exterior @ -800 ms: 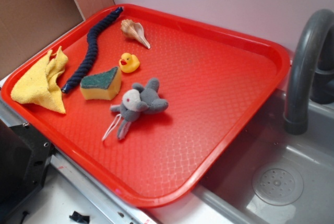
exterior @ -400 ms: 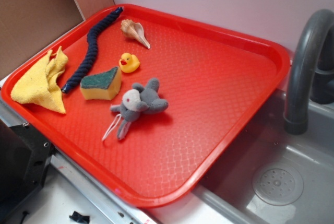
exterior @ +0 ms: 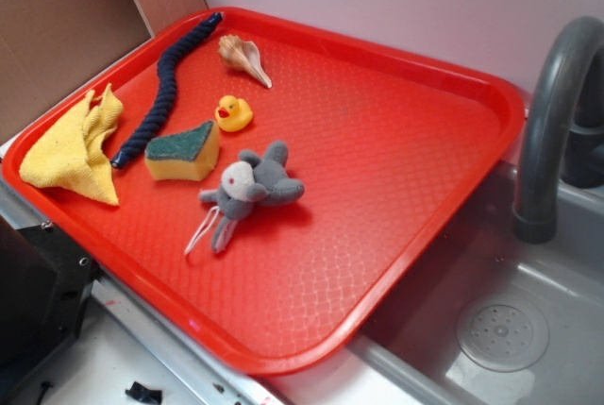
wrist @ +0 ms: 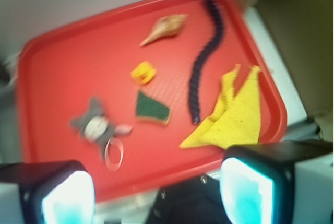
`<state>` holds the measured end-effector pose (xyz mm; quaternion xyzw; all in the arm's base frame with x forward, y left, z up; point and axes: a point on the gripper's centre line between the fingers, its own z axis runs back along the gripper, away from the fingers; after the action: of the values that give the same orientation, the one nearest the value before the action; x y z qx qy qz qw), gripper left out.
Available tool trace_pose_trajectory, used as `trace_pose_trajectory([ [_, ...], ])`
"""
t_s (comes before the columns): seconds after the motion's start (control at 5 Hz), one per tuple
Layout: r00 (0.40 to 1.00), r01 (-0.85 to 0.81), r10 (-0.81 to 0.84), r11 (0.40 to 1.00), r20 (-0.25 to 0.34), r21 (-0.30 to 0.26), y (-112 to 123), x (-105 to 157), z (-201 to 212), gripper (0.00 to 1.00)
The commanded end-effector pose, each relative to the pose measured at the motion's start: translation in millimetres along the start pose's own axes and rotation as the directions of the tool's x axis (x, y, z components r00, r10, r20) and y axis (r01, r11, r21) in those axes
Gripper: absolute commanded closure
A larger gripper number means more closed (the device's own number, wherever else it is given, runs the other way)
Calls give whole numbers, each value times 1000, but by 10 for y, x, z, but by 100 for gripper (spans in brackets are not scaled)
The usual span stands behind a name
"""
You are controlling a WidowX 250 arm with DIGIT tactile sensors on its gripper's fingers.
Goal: Grab the blue rope.
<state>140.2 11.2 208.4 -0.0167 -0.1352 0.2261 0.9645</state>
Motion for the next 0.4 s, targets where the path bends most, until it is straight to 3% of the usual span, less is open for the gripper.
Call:
trace_pose_trajectory([
  [0.0,954,-292,287,955,87,45,379,450,-670,0],
  [0.2,937,-337,329,940,114,53,486,681,-1016,0],
])
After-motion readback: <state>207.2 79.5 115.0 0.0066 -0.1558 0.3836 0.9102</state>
